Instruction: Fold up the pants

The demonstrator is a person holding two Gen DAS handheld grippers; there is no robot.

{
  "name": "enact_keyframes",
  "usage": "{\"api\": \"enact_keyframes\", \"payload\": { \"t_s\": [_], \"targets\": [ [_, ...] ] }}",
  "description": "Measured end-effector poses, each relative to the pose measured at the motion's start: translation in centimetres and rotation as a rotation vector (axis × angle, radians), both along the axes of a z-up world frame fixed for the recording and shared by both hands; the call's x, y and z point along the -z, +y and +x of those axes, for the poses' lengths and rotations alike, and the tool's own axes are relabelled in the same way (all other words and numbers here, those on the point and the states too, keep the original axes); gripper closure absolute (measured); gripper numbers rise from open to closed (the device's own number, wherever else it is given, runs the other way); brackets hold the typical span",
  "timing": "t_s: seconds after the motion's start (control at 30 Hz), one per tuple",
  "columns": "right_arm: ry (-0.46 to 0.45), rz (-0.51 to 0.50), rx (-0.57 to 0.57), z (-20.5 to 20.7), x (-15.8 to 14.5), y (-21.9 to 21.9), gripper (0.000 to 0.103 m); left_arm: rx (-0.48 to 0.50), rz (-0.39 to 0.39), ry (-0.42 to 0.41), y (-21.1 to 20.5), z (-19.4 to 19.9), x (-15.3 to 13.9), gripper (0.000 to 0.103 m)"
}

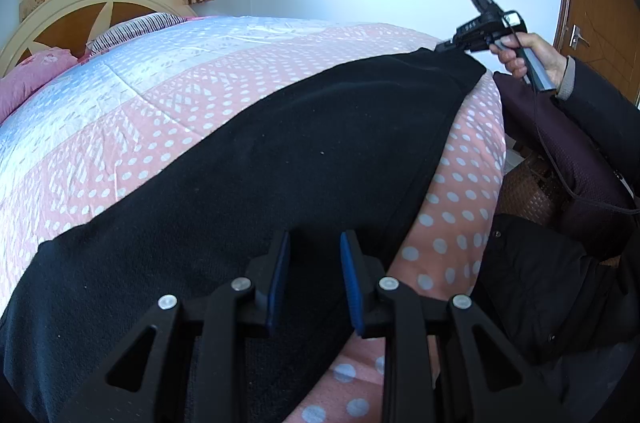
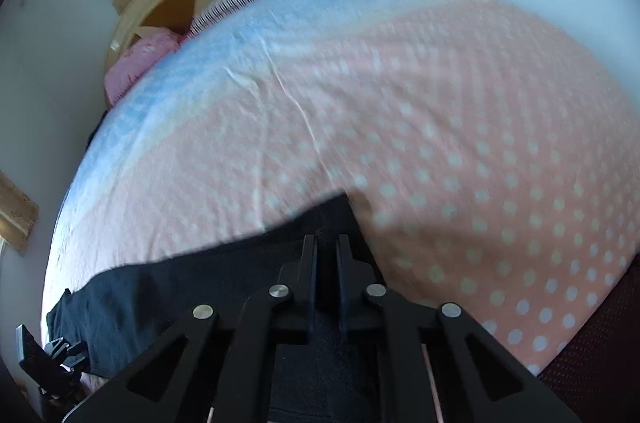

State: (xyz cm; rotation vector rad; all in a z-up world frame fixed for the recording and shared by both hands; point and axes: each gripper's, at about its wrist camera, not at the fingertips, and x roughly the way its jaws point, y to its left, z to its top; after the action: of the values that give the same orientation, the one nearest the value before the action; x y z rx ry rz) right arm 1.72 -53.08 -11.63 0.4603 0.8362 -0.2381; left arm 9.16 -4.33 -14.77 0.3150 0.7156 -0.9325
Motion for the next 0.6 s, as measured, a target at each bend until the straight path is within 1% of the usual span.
{"api": "enact_keyframes", "payload": {
  "t_s": [0.07, 0.13, 0.2, 0.27, 0.3, 0.33, 0.37, 0.4, 0.43, 0.53, 0.6],
  "targets": [
    [-0.074, -0.056, -0.005, -0.4, -2.1, 0.8, 0.095, 0.0, -0.001, 0.001, -0.1, 0.0, 0.0, 0.074],
    [-0.121, -0.094, 0.0, -0.6, -3.4, 1.4, 0.095, -0.001, -0.003, 0.002, -0.1, 0.0, 0.0, 0.074],
    [-0.145, -0.119, 0.008, -0.3, -3.5, 1.5, 0.095, -0.002, -0.001, -0.003, -0.1, -0.1, 0.1, 0.074],
    [-0.088, -0.092, 0.008, 0.8, -2.1, 0.9, 0.095, -0.001, 0.005, -0.011, -0.2, -0.2, 0.1, 0.073],
    [-0.034, -0.066, 0.012, 1.4, -0.8, 0.3, 0.094, 0.0, 0.006, -0.013, -0.2, -0.2, 0.1, 0.073],
    [0.024, -0.066, 0.03, 1.9, 0.5, -0.2, 0.082, 0.001, 0.006, -0.014, -0.2, -0.3, 0.1, 0.073],
    [0.066, -0.094, 0.051, 1.9, 1.3, -0.3, 0.059, 0.001, 0.007, -0.015, -0.2, -0.3, 0.1, 0.073],
    [0.069, -0.114, 0.07, 1.5, 1.5, -0.5, 0.05, 0.001, 0.007, -0.017, -0.2, -0.3, 0.1, 0.073],
    [0.053, -0.11, 0.081, 0.9, 1.4, -0.6, 0.046, 0.001, 0.006, -0.018, -0.2, -0.3, 0.1, 0.073],
    [0.013, -0.043, 0.112, -1.8, 0.5, -1.3, 0.047, 0.002, 0.005, -0.017, -0.4, -0.3, 0.2, 0.072],
    [0.005, -0.05, 0.133, -3.5, 0.0, -1.1, 0.047, 0.002, 0.004, -0.018, -0.4, -0.3, 0.2, 0.071]
  ]
}}
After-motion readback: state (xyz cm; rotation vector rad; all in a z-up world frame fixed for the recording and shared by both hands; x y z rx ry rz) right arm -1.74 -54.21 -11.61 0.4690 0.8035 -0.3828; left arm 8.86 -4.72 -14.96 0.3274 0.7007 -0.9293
